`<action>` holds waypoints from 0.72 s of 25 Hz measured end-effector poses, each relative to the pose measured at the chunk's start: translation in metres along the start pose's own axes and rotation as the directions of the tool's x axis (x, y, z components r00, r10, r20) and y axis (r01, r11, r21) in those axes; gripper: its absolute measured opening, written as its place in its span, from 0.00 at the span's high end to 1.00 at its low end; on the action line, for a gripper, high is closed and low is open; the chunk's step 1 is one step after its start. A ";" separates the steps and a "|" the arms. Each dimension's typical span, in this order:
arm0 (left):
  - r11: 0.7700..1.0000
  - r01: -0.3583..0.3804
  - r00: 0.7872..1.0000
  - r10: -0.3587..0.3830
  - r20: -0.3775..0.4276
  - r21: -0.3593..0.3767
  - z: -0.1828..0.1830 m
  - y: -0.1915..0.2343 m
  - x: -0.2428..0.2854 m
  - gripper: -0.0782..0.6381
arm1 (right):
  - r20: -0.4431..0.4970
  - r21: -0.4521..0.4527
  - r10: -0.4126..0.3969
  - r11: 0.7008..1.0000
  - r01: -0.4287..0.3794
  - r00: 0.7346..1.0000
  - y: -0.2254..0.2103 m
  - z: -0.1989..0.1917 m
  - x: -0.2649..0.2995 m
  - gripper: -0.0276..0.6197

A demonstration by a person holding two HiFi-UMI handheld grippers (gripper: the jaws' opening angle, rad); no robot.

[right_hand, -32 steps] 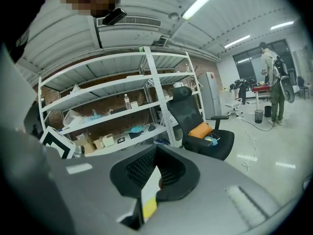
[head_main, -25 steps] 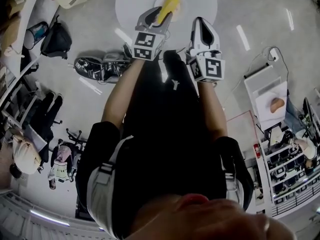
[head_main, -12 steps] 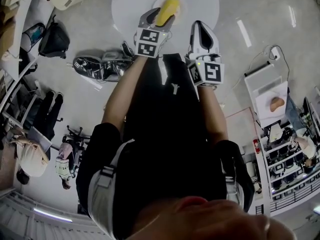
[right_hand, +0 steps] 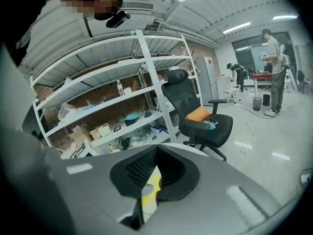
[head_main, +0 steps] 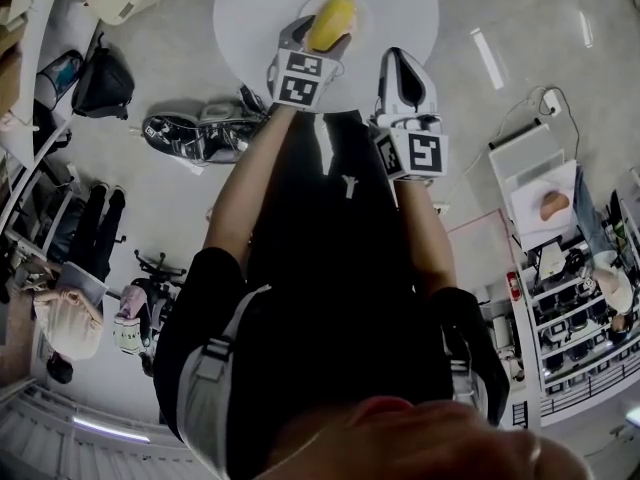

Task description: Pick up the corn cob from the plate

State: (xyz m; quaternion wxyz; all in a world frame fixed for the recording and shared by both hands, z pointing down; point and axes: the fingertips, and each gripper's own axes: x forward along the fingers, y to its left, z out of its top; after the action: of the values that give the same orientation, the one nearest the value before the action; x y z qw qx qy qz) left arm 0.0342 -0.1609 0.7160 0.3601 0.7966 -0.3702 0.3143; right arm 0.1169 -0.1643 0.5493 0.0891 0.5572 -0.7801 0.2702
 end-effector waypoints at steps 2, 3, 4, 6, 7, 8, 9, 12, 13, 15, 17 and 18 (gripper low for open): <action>1.000 -0.002 1.000 0.002 -0.007 -0.007 -0.002 0.003 0.004 0.44 | -0.008 0.003 -0.003 1.000 0.003 1.000 -0.002 -0.003 0.000 0.95; 1.000 -0.002 1.000 0.002 -0.010 -0.007 -0.002 0.004 0.006 0.44 | -0.012 0.005 -0.007 1.000 0.007 1.000 -0.003 -0.004 0.001 0.95; 1.000 -0.002 1.000 0.002 -0.015 -0.006 -0.002 0.004 0.008 0.44 | -0.009 0.011 -0.009 1.000 0.009 1.000 -0.005 -0.004 0.001 0.95; 1.000 0.003 1.000 -0.003 -0.029 -0.001 -0.003 0.002 0.012 0.43 | 0.000 0.023 -0.006 1.000 0.006 1.000 -0.006 -0.003 0.003 0.95; 1.000 0.006 0.999 -0.006 -0.036 0.000 -0.004 0.001 0.015 0.43 | -0.009 0.017 -0.007 1.000 0.007 1.000 -0.008 -0.004 0.003 0.95; 1.000 0.010 0.999 -0.010 -0.044 0.001 -0.005 0.000 0.018 0.43 | -0.023 0.007 -0.010 1.000 0.010 1.000 -0.009 -0.006 0.004 0.95; 1.000 0.013 0.999 -0.013 -0.051 0.001 -0.007 -0.001 0.021 0.42 | -0.035 0.001 -0.012 1.000 0.012 0.999 -0.009 -0.008 0.004 0.95; 1.000 0.012 0.998 -0.011 -0.068 0.007 -0.012 0.001 0.026 0.42 | -0.057 0.012 -0.020 1.000 0.021 0.998 -0.008 -0.014 0.004 0.95; 1.000 0.010 0.997 -0.010 -0.073 0.010 -0.013 0.002 0.027 0.42 | -0.059 0.009 -0.021 1.000 0.022 0.998 -0.009 -0.015 0.005 0.95; 1.000 0.011 0.996 -0.010 -0.085 0.012 -0.015 0.001 0.029 0.42 | -0.052 0.005 -0.018 1.000 0.019 0.998 -0.010 -0.014 0.005 0.95; 1.000 0.013 0.995 -0.011 -0.095 0.016 -0.016 0.000 0.033 0.42 | -0.053 0.012 -0.023 1.000 0.023 0.998 -0.012 -0.015 0.005 0.95; 1.000 0.012 0.995 -0.010 -0.099 0.018 -0.017 0.000 0.035 0.42 | -0.055 0.014 -0.024 1.000 0.025 0.998 -0.013 -0.016 0.005 0.95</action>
State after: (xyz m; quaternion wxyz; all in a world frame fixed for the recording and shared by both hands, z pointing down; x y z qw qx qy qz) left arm 0.0484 -0.1598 0.7519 0.3722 0.7855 -0.3446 0.3545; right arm 0.1242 -0.1630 0.5685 0.1097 0.5596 -0.7686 0.2898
